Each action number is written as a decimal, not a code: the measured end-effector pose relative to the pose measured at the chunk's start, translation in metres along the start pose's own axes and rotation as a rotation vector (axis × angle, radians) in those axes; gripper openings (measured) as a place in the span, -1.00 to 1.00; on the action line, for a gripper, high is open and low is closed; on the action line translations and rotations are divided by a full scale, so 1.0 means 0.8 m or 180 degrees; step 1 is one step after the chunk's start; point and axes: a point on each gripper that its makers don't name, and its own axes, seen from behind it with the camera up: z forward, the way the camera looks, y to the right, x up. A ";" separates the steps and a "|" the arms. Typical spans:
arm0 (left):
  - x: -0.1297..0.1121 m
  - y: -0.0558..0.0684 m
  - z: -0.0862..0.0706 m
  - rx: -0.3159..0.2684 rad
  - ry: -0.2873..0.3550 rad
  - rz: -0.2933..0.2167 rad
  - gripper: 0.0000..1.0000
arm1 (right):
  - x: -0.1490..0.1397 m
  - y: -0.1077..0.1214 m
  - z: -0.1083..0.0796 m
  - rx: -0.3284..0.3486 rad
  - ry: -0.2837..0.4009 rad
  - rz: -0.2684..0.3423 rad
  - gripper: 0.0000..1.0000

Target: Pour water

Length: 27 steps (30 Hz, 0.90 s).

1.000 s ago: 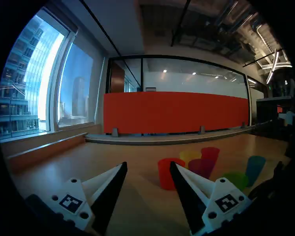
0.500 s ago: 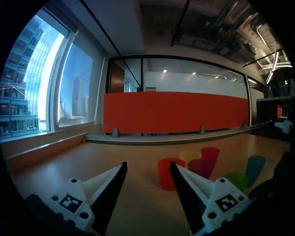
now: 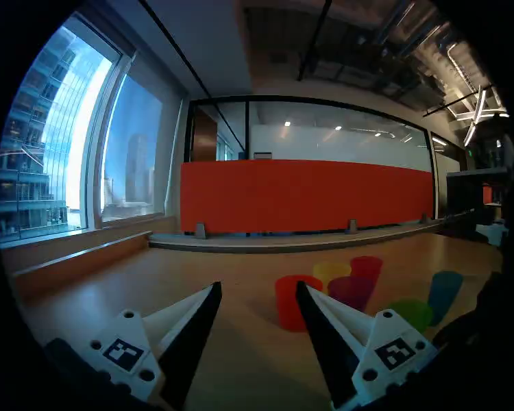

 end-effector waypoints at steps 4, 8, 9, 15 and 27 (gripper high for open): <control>0.000 0.000 0.000 0.0001 0.0000 -0.0001 0.59 | -0.005 0.001 0.003 -0.0018 -0.0030 -0.0018 0.98; 0.000 0.000 0.000 0.0001 0.0000 0.0000 0.59 | -0.008 0.002 0.003 -0.0033 -0.0062 -0.0027 0.99; 0.000 0.000 0.000 0.0001 0.0000 0.0000 0.59 | -0.009 0.002 0.003 -0.0037 -0.0070 -0.0027 0.99; 0.000 0.000 0.000 0.0000 0.0000 -0.0001 0.59 | -0.013 0.002 0.002 -0.0053 -0.0119 -0.0016 0.99; 0.000 0.000 0.000 0.0000 0.0000 0.0000 0.59 | -0.012 0.001 -0.001 -0.0046 -0.0121 -0.0016 0.99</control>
